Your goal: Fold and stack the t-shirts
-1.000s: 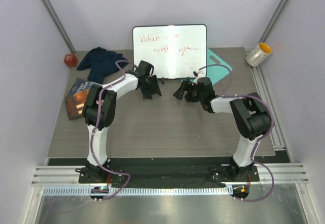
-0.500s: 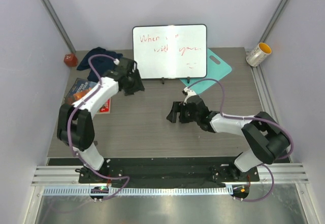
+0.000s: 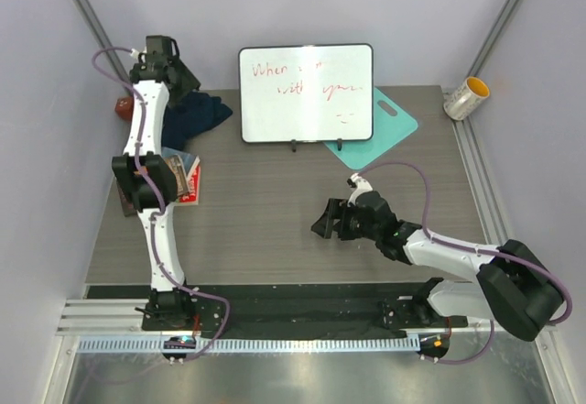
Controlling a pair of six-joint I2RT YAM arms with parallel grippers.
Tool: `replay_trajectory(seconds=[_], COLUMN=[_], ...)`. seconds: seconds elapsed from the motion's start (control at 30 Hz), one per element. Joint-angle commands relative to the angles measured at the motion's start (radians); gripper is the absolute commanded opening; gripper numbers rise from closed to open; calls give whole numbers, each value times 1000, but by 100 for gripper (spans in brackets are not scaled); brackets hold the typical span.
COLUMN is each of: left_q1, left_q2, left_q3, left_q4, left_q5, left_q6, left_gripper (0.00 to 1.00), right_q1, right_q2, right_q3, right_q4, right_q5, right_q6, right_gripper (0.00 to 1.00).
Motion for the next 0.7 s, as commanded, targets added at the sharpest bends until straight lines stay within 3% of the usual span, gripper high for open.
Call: replay_trajectory(seconds=[0.0, 0.1, 0.17, 0.67], left_q1=[62, 96, 104, 125], left_q2=[48, -9, -20, -35], left_q3=[-100, -301, -349, -310], left_q4=[-82, 61, 98, 120], left_q5=[86, 101, 98, 11], left_q6=[-79, -128, -120, -4], left_gripper=[64, 64, 64, 64], right_q1=[3, 5, 5, 5], right_q2=[-66, -84, -92, 23], right_q3=[-34, -58, -72, -69], right_q4=[9, 2, 3, 101], right_q5=[-5, -18, -28, -99], right_q6=[34, 36, 41, 65], right_gripper=[82, 81, 81, 80])
